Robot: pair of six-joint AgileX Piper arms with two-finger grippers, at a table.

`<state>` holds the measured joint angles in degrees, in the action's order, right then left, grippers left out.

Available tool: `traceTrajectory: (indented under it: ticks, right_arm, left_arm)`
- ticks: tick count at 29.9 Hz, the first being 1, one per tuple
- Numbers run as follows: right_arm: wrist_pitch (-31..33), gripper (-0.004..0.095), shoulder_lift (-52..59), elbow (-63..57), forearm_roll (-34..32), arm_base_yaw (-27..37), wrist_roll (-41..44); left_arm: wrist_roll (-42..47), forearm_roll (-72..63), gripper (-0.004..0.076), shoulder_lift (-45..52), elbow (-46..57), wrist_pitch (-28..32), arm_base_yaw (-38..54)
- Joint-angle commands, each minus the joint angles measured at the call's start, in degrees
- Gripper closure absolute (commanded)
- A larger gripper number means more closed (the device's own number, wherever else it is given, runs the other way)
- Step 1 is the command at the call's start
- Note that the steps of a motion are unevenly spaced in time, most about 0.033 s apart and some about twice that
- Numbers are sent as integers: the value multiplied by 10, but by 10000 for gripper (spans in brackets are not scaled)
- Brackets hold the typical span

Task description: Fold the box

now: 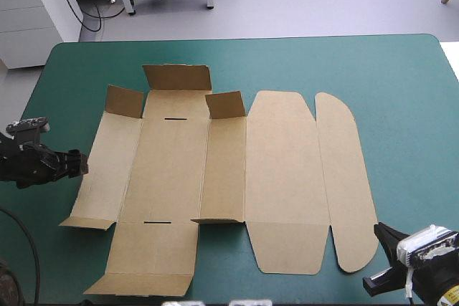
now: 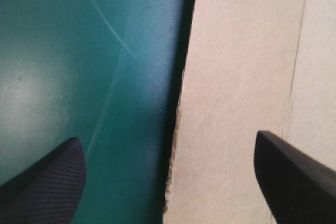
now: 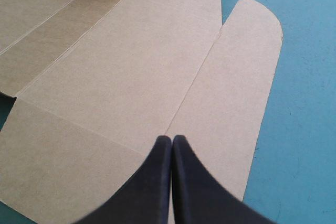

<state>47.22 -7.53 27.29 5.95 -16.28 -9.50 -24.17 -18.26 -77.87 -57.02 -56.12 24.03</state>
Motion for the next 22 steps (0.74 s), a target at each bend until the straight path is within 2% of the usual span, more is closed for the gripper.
traceTrajectory:
  ticks: [1, 5, 8, 15, 22]
  right_arm:
    - [-40, 928, 14, 10, 5, 4, -8]
    - [-40, 928, 42, 10, 5, 4, -12]
    - [-40, 928, 59, 10, 9, 4, -20]
    - [-40, 928, 68, 9, 19, 4, -34]
    - [-40, 928, 68, 9, 19, 4, -34]
  left_arm:
    - [-52, -86, 104, -6, -19, 1, 46]
    - [-68, -103, 104, -35, -21, -15, 69]
    - [-94, -111, 104, -70, -31, -49, 69]
    - [-99, -132, 104, -123, -53, -98, 69]
    - [-144, -152, 108, -152, -53, -137, 37]
